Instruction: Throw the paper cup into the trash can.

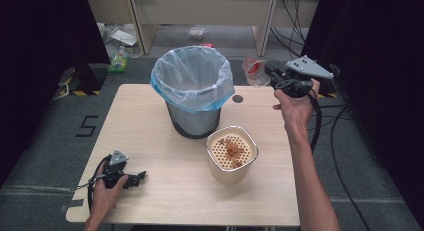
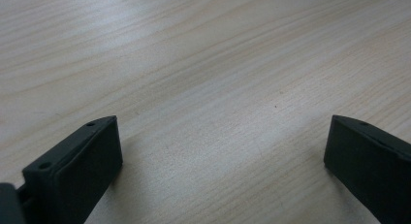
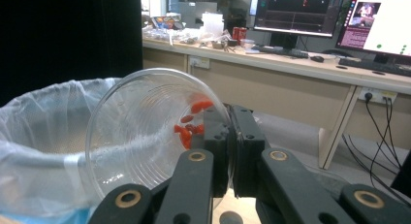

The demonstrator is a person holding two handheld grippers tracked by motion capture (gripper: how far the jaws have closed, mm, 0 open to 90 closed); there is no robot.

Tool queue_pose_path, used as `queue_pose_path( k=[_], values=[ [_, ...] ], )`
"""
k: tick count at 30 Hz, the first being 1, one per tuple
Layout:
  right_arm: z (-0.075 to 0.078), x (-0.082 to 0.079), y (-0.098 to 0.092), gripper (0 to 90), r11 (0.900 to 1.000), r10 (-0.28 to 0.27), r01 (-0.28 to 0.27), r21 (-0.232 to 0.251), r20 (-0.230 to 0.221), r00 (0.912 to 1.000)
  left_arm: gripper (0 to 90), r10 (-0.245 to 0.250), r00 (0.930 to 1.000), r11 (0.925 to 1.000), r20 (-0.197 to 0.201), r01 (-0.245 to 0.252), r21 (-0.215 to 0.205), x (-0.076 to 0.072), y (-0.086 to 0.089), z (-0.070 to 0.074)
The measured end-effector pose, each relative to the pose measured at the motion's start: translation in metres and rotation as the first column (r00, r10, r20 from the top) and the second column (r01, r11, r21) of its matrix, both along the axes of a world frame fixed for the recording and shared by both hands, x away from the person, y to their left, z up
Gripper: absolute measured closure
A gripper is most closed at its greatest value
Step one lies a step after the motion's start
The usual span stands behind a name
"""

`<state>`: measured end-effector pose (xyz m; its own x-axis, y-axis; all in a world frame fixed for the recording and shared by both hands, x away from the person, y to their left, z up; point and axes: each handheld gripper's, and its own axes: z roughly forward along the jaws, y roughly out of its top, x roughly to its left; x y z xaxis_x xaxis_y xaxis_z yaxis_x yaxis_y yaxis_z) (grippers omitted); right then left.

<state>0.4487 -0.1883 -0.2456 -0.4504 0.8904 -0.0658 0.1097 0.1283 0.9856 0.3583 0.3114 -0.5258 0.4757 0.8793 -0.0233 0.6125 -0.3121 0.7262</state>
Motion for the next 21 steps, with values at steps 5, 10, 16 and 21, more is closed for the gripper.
queue_pose_path(
  k=[5, 10, 16, 21],
  values=[
    [0.016, 0.007, 0.017, 87.2, 0.999, 0.034, -0.034, 0.009, 0.009, 0.9994, 0.0, 0.0, 1.0, 1.0, 0.0, 0.0, 0.0, 0.0, 0.0, 0.0],
    [0.029, 0.019, 0.056, 87.2, 0.994, 0.104, -0.104, -0.029, -0.002, 0.9946, 0.0, 0.0, 1.0, 1.0, 0.0, 0.0, 0.0, 0.0, 0.0, 0.0],
    [0.025, 0.036, 0.088, 86.8, 0.986, 0.16, -0.161, -0.042, -0.045, 0.9862, 0.0, 0.0, 1.0, 1.0, 0.0, 0.0, 0.0, 0.0, 0.0, 0.0],
    [0.014, 0.052, 0.112, 80.9, 0.98, 0.181, -0.188, -0.06, -0.1, 0.9783, 0.0, 0.0, 1.0, 1.0, 0.0, 0.0, 0.0, 0.0, 0.0, 0.0]
  ],
)
